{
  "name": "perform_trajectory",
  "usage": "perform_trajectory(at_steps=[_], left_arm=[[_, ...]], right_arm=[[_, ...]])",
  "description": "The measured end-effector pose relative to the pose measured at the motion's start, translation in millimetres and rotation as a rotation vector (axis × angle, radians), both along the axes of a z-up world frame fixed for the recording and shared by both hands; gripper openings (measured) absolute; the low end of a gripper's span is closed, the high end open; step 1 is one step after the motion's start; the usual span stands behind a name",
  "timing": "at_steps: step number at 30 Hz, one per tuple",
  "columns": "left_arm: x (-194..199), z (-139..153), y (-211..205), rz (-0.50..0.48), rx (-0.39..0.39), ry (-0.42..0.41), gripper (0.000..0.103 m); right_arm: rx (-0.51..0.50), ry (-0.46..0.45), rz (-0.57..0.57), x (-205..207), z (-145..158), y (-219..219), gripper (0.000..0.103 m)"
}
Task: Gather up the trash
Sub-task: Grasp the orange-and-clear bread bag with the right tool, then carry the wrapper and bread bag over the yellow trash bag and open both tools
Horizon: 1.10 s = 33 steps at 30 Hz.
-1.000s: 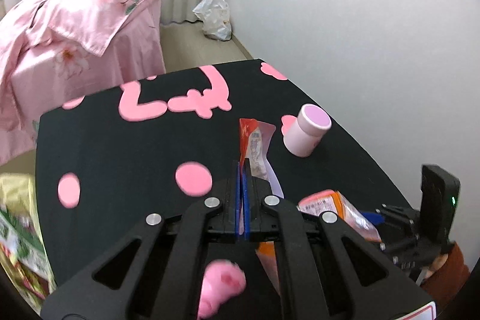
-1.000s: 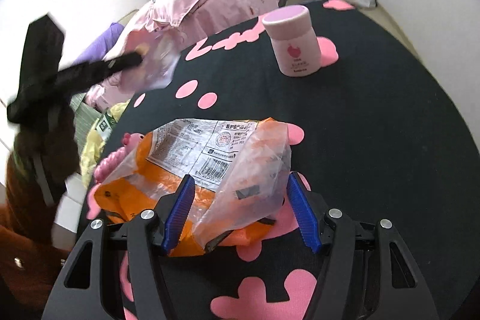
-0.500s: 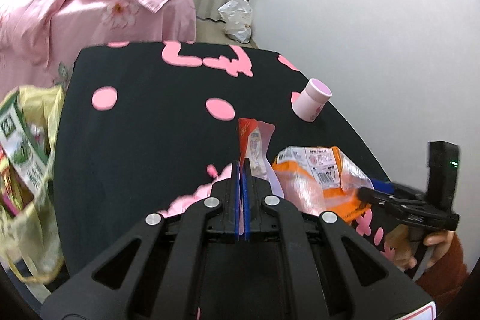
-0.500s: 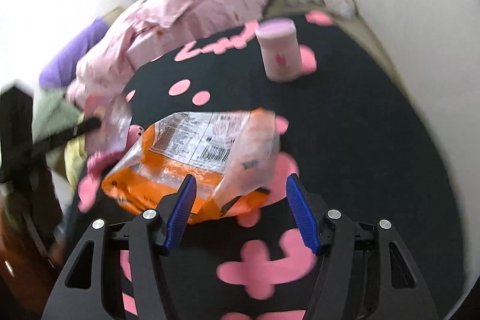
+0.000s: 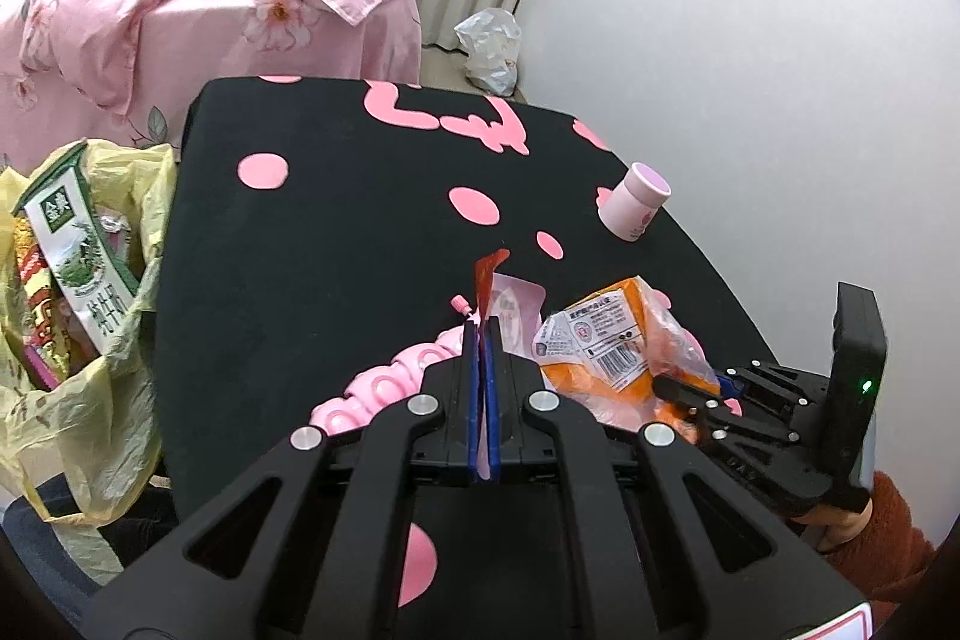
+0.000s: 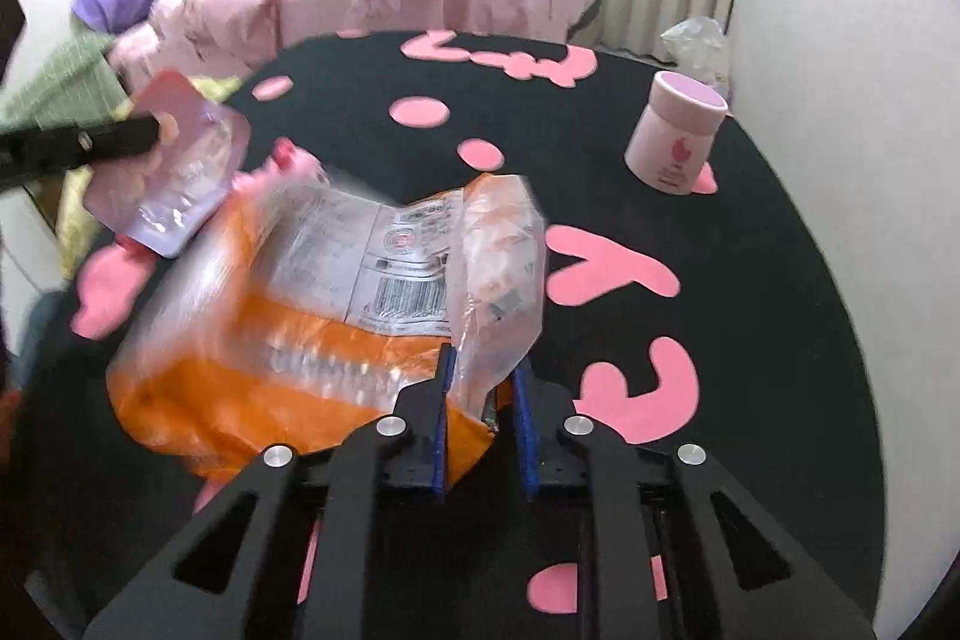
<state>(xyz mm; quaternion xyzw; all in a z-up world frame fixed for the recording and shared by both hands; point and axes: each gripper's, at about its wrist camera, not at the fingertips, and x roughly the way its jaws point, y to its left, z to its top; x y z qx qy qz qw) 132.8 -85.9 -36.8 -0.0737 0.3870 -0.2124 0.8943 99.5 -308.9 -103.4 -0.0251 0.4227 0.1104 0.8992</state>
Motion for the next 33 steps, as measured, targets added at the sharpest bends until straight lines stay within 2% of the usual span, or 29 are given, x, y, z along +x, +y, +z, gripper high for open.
perform_trajectory(at_steps=[9,16,21,24,29,33], left_arm=[[-13,7,27,0.029,-0.070,-0.011,0.002],[-22,29,67,0.111,-0.105,-0.074,0.002],[-25,50,123,0.242,-0.054,-0.147,0.002],[-23,52,167,0.347,-0.046,-0.148,0.002],[-13,39,232,0.515,-0.036,-0.130,0.002],[4,15,261,0.561,-0.057,-0.072,0.002]], right_arm=[[0.127,-0.121,-0.065,-14,61,-31,0.015],[0.093,-0.217,-0.036,-14,105,-15,0.015],[0.062,-0.276,0.073,3,134,28,0.015],[0.044,-0.307,0.158,20,149,63,0.015],[0.043,-0.286,0.309,65,151,132,0.015],[0.031,-0.259,0.399,105,139,190,0.015]])
